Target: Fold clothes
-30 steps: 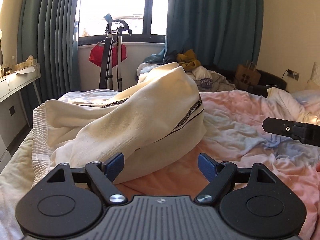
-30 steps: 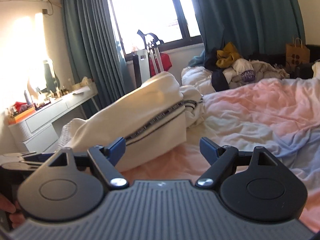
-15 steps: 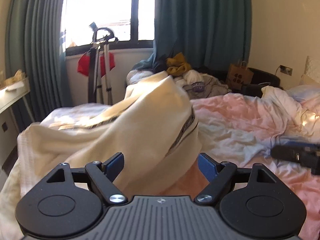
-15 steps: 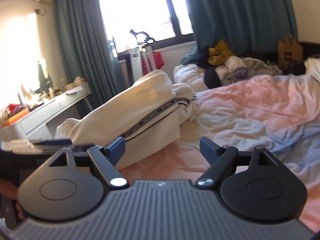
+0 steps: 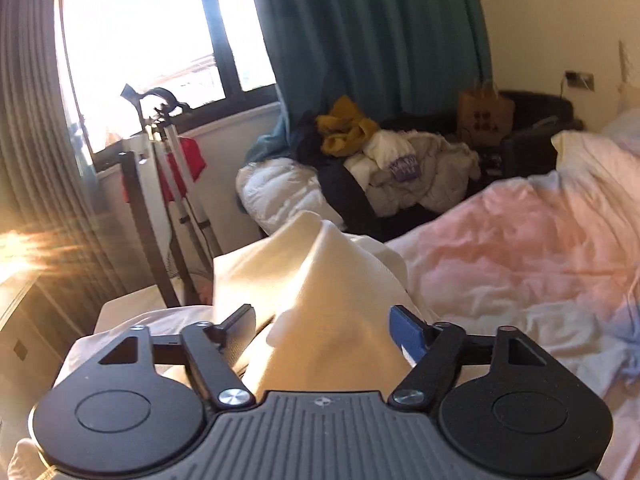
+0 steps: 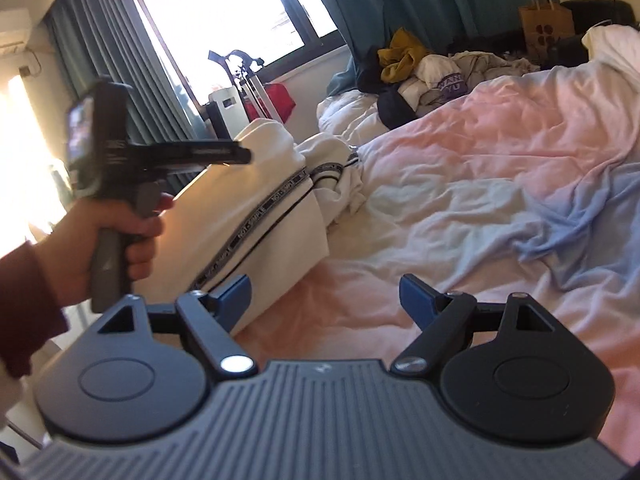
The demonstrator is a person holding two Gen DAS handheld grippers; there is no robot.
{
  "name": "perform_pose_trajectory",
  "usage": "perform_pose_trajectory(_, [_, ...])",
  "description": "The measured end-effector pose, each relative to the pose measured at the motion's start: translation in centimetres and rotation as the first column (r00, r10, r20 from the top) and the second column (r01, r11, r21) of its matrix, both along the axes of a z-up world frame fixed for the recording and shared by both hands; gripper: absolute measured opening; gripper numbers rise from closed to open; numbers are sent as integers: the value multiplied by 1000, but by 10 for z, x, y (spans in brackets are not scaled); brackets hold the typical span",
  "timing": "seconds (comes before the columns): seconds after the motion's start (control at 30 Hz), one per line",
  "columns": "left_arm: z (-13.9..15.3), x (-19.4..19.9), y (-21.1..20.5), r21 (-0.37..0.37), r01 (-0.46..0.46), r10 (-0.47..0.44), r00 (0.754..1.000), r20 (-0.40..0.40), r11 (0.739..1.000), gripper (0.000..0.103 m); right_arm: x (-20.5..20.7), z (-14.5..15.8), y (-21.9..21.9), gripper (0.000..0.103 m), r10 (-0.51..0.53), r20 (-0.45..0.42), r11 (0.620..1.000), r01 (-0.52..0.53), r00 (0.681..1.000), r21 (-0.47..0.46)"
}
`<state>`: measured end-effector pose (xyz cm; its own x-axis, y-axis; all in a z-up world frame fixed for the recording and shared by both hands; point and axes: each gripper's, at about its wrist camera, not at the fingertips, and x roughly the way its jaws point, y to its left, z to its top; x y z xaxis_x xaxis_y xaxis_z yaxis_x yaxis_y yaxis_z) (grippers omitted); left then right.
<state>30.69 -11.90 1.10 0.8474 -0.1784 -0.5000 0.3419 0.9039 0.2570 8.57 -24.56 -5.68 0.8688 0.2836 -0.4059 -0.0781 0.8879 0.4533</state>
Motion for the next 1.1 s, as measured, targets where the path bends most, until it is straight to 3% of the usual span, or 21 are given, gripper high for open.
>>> perform_pose_trajectory(0.07, [-9,6,-5,6,16,-16,1000,-22,1000,59,10,-7,-2,83,-6,-12,1000,6,1000,1])
perform_pose_trajectory(0.17, [-21,1,-14,50,16,-16,1000,-11,999,20,22,-19,-7,83,-10,-50,999,12,999,41])
perform_pose_trajectory(0.2, [-22,-4,-15,39,14,-14,1000,-11,999,12,25,-22,-9,83,-11,-62,998,15,998,54])
perform_pose_trajectory(0.4, [-5,-54,-15,-70,39,-38,999,15,997,7,24,-21,-12,83,-22,-41,998,25,999,56])
perform_pose_trajectory(0.63, [5,-165,4,-117,89,-83,995,50,989,7,3,-3,-21,83,-54,34,997,52,998,65])
perform_pose_trajectory(0.87, [-45,-273,27,-146,132,-137,990,-23,980,5,-15,12,-31,84,-63,68,992,55,996,115])
perform_pose_trajectory(1.1, [-68,-286,41,-241,99,-118,991,-69,966,5,-26,14,-34,84,-5,59,971,-9,998,239])
